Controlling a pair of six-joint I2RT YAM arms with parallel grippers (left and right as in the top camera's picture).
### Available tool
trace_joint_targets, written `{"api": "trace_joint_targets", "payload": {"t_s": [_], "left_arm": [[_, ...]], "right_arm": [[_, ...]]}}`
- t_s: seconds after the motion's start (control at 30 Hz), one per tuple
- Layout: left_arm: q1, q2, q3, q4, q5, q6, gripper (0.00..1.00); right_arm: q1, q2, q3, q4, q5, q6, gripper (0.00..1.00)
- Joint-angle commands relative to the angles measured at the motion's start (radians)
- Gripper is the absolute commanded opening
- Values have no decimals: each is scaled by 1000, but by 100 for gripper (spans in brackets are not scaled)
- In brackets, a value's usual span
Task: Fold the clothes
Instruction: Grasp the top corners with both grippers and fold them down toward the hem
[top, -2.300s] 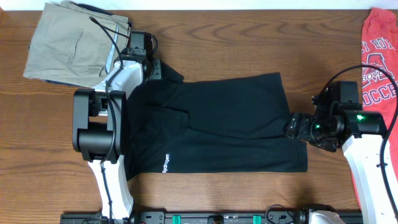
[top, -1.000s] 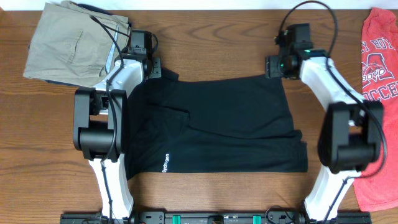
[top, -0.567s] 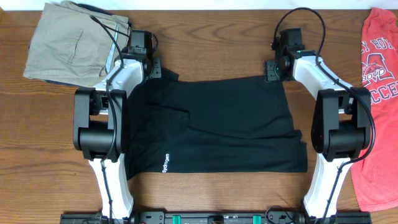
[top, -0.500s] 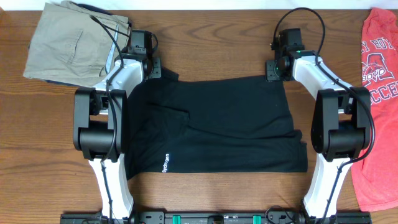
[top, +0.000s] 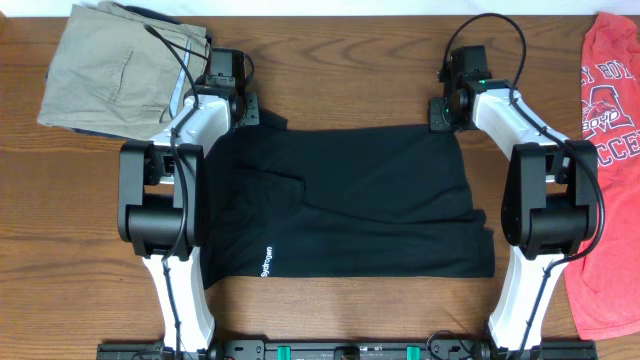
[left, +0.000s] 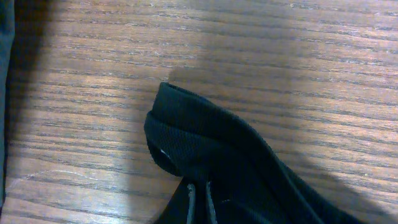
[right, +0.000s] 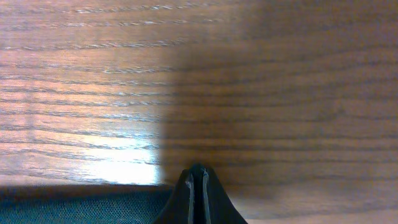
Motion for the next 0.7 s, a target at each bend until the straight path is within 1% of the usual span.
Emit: {"api": "trace_joint_targets", "payload": {"t_s": [0.0,0.13,0.23,0.33,0.5,0.67], "left_arm": [[1,-18,-17,-38,5,-25,6],[-3,-89,-17,-106,29,-39,6],[-2,-141,-17,-156,29,-104,6],[-2,-200,-17,-204,30,-158,6],[-4,-292,-17,-296,30,-158,6],[-4,-349,-17,-412,30,-158,6]], "right_arm": [[-34,20,10,-27,52,31,1],[-61,-8,23,-86,79,99,1],[-83,-50,24,-126,77,150,1],[-99,-105,24,-174,74,155,1],[-106,-204,24,-230,70,155,1],[-106,-301,24,-326,69,156,1]]}}
